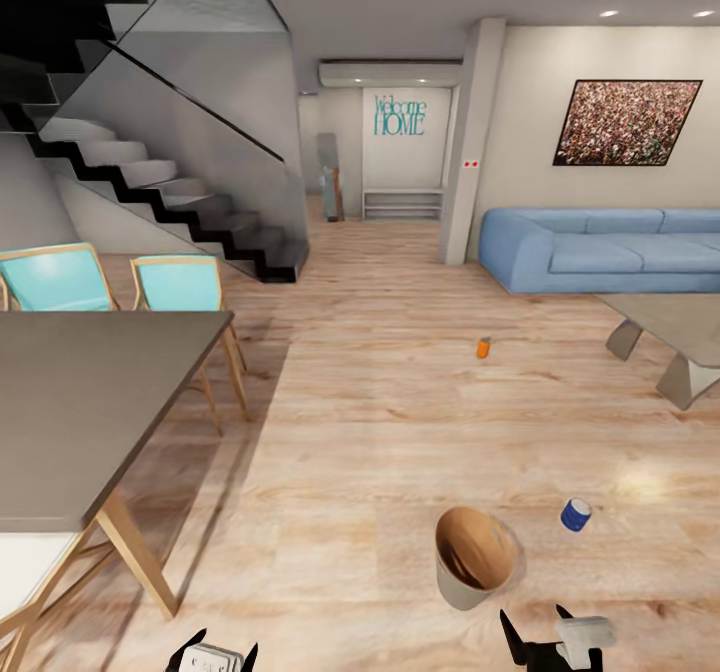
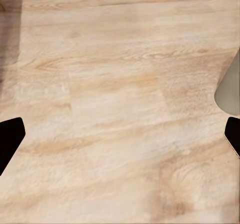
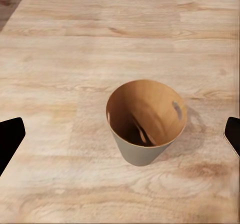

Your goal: Put the three can of soda from the living room inside the tash can in the kitchen.

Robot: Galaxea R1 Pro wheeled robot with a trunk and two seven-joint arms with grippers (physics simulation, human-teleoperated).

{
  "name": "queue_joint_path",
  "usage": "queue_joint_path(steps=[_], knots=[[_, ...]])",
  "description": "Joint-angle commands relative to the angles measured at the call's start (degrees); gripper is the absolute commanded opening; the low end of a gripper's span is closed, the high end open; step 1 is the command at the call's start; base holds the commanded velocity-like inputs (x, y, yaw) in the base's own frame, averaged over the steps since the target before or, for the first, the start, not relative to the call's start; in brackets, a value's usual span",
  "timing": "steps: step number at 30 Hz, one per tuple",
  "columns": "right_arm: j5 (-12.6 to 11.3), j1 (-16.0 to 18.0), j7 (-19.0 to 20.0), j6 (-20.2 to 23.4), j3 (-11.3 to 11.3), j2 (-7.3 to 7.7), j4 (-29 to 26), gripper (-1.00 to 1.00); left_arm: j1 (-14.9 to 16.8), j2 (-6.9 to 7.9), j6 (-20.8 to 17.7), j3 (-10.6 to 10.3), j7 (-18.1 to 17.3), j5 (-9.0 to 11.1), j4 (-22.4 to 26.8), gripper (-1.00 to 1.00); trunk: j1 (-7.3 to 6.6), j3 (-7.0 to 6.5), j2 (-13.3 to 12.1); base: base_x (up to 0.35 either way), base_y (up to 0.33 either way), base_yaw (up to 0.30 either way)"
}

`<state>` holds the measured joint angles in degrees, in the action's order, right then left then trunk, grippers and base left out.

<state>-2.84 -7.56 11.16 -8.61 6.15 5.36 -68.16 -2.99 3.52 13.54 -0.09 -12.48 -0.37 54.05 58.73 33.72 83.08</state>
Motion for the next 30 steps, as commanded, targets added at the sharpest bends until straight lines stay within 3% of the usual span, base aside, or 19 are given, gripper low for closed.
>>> queue_joint_path(steps=[1, 18, 24, 30], knots=[[0.0, 0.0, 0.0, 0.0, 0.0, 0.00, 0.0, 1.00, 0.0, 0.00, 0.0, 0.0, 0.0, 0.0, 0.0, 1.00, 0.00, 0.00, 0.0, 0.220, -0.230, 0.001], [0.1, 0.0, 0.0, 0.0, -0.1, 0.00, 0.2, 1.00, 0.0, 0.04, 0.0, 0.0, -0.1, 0.0, 0.0, 1.00, 0.00, 0.00, 0.0, 0.246, -0.201, 0.000], [0.2, 0.0, 0.1, 0.0, -0.2, 0.00, 1.3, 1.00, 0.0, 0.11, 0.0, 0.2, -0.2, -0.1, 0.0, 1.00, 0.00, 0.00, 0.0, 0.283, -0.065, 0.000], [0.4, 0.0, -0.1, 0.0, -2.1, 0.05, 2.7, 1.00, 0.1, 0.19, -0.1, 0.3, -0.3, 0.1, -1.1, 1.00, 0.00, 0.00, 0.0, 0.297, 0.026, 0.000]])
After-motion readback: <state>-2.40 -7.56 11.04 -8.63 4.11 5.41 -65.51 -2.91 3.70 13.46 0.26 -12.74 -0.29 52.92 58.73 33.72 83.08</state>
